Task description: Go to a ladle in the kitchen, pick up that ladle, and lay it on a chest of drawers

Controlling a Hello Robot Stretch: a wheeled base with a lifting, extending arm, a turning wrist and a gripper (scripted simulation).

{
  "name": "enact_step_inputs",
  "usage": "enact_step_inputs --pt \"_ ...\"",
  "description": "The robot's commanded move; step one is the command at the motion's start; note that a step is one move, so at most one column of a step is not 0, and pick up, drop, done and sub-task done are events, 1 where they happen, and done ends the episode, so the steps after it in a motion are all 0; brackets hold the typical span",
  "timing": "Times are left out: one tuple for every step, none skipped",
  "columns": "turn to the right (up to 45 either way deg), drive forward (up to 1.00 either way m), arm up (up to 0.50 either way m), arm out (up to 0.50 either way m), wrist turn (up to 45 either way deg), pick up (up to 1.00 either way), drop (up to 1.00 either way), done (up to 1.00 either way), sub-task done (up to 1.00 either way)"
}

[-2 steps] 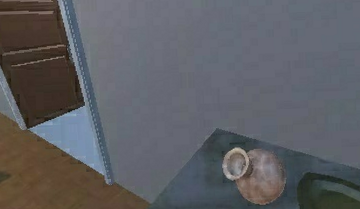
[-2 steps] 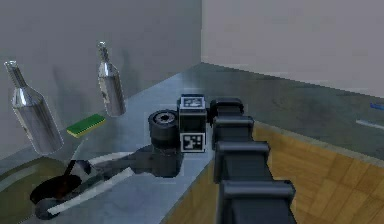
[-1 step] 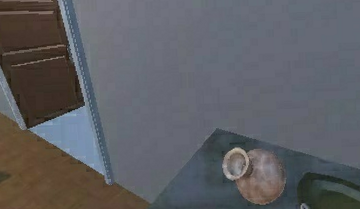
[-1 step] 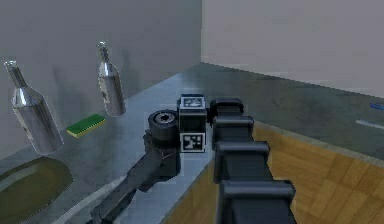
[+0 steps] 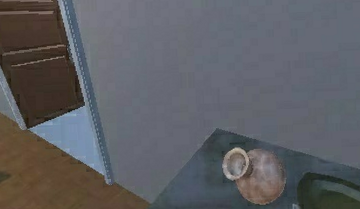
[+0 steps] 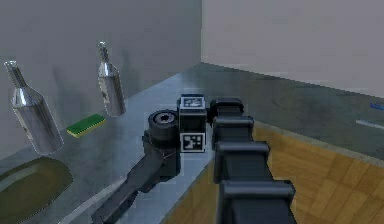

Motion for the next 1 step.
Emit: enact_step_inputs --pt "0.0 0.00 0.00 -0.12 0.0 0.00 0.00 0.00 0.00"
